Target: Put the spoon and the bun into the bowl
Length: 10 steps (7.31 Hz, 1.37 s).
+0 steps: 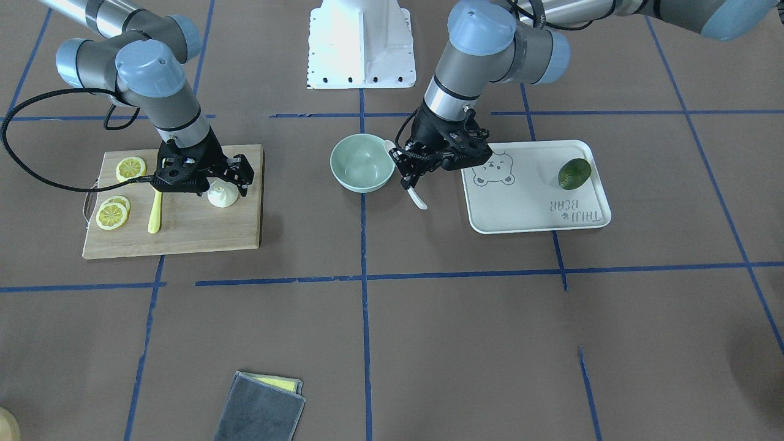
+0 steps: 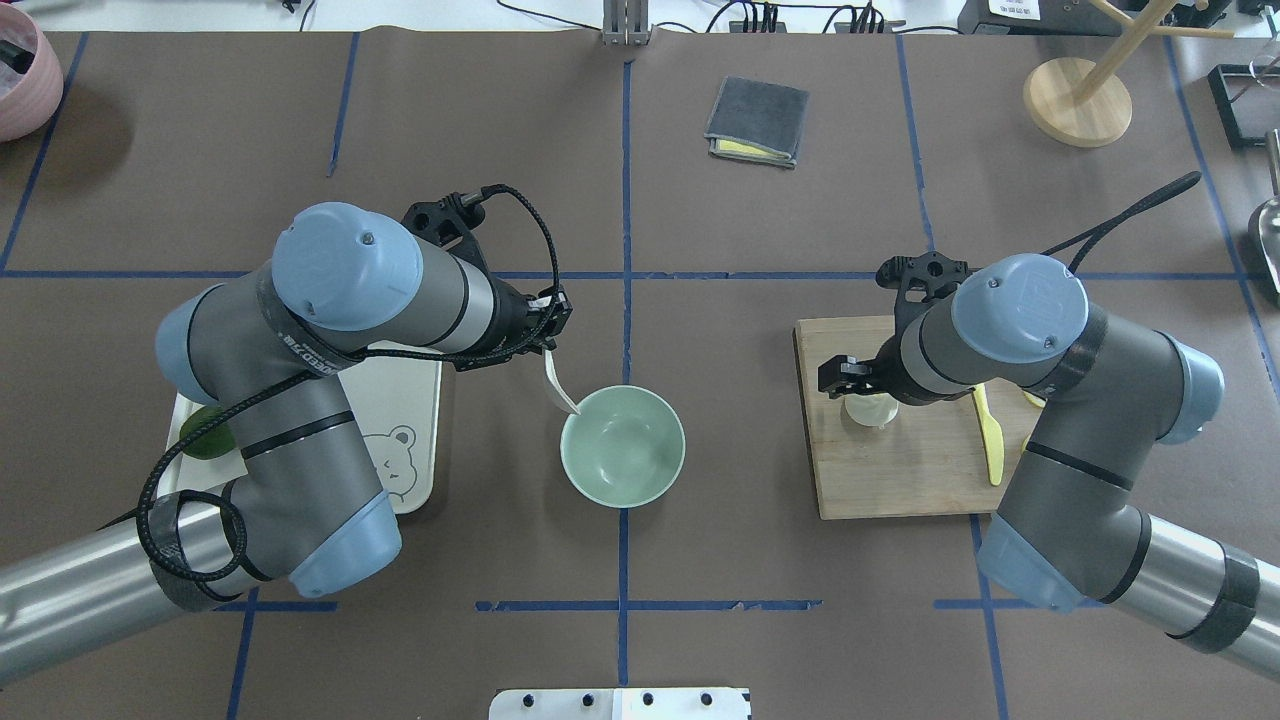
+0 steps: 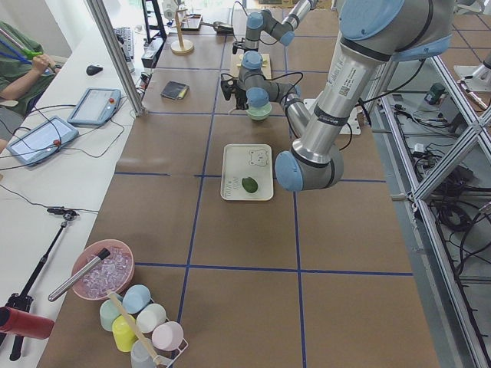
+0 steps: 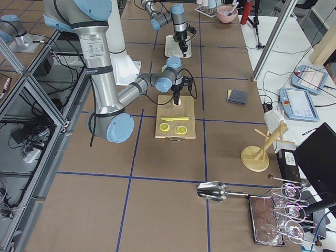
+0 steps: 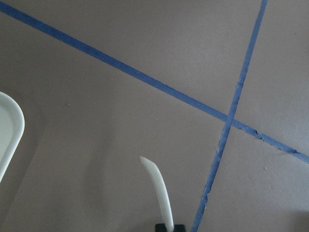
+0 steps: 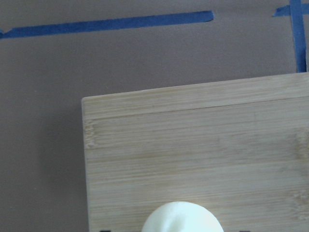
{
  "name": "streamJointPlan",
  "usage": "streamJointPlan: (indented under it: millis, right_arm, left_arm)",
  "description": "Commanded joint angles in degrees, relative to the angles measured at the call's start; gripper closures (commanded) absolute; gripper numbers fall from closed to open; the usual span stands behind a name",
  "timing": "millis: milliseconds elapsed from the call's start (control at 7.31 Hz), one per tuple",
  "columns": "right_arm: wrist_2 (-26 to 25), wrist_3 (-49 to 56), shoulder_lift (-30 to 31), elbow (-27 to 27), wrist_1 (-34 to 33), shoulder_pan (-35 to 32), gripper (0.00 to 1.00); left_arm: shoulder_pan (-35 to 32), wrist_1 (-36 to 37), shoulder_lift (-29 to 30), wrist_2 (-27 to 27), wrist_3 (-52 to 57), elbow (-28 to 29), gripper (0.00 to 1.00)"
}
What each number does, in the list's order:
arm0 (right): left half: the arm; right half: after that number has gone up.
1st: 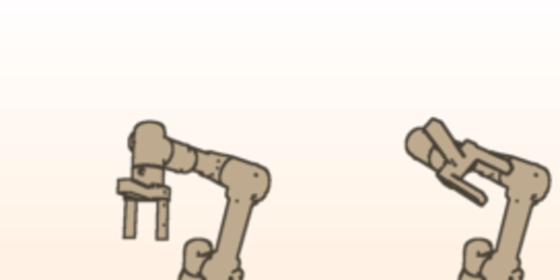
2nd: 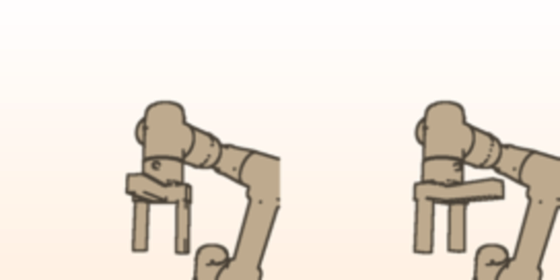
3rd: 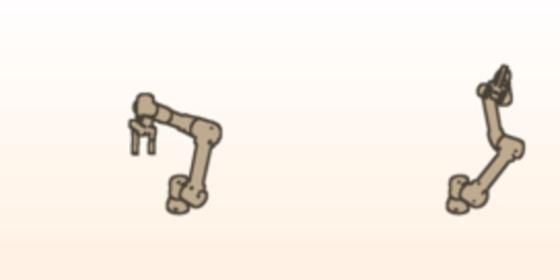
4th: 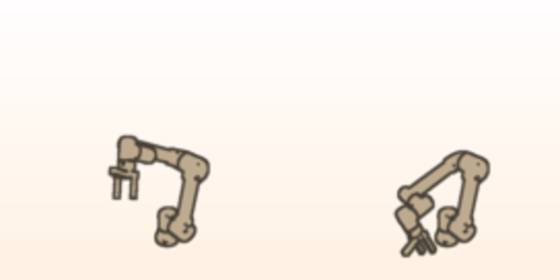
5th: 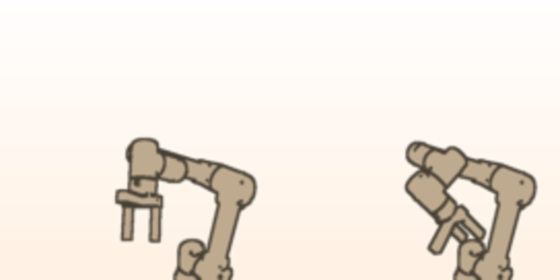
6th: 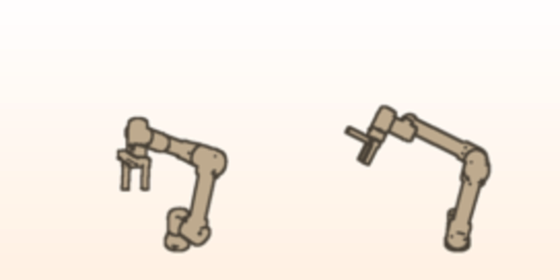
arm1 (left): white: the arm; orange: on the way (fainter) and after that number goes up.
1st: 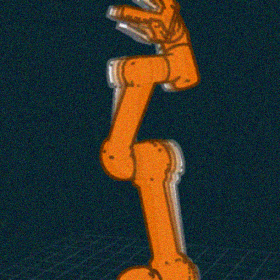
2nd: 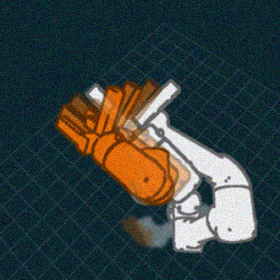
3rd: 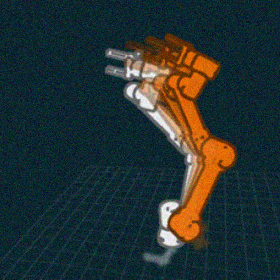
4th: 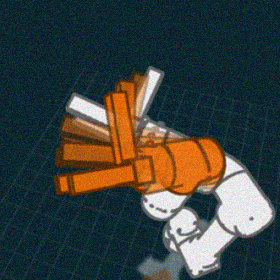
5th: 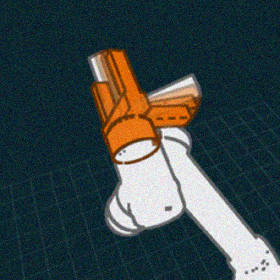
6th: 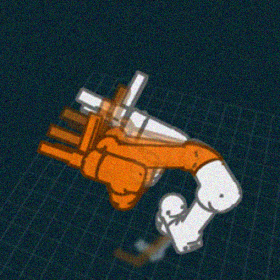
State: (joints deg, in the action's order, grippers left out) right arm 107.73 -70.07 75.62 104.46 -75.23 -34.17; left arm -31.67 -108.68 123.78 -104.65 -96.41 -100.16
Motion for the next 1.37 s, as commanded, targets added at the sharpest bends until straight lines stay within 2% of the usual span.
streamJointPlan:
  millis: [0, 137, 274, 410, 821, 1094, 1231]
  right_arm:
    - [0.5, 0.0, 0.3, 0.1, 0.0, -0.1, 0.30]
    - [0.5, -0.1, 0.3, 0.5, -0.1, -0.2, 0.57]
    - [0.7, 0.0, 0.4, 0.5, -0.1, -0.2, 0.89]
    - [0.8, 0.0, 0.3, 0.7, -0.1, -0.3, 1.00]
    - [1.8, 0.0, 0.3, 3.4, -0.8, -1.9, 1.00]
    - [4.5, 0.0, 0.0, 3.7, -0.8, -4.8, 1.00]
    - [4.8, 0.0, -0.1, 3.8, -0.7, -4.9, 1.00]
  left_arm:
    - [0.1, 0.0, 0.7, 0.0, -0.7, 0.0, 1.00]
    - [0.1, 0.0, 0.7, 0.0, -0.7, 0.0, 1.00]
    - [0.1, 0.0, 0.9, 0.0, -1.0, 0.0, 1.00]
    - [0.4, -0.1, 1.5, 0.0, -2.4, 0.5, 1.00]
    - [3.1, -0.1, 2.0, 0.2, -4.8, 1.2, 1.00]
    - [5.0, -1.2, 3.2, 3.3, -5.6, 2.3, 1.00]
    - [5.1, -2.4, 3.5, 3.4, -6.7, 2.9, 0.89]
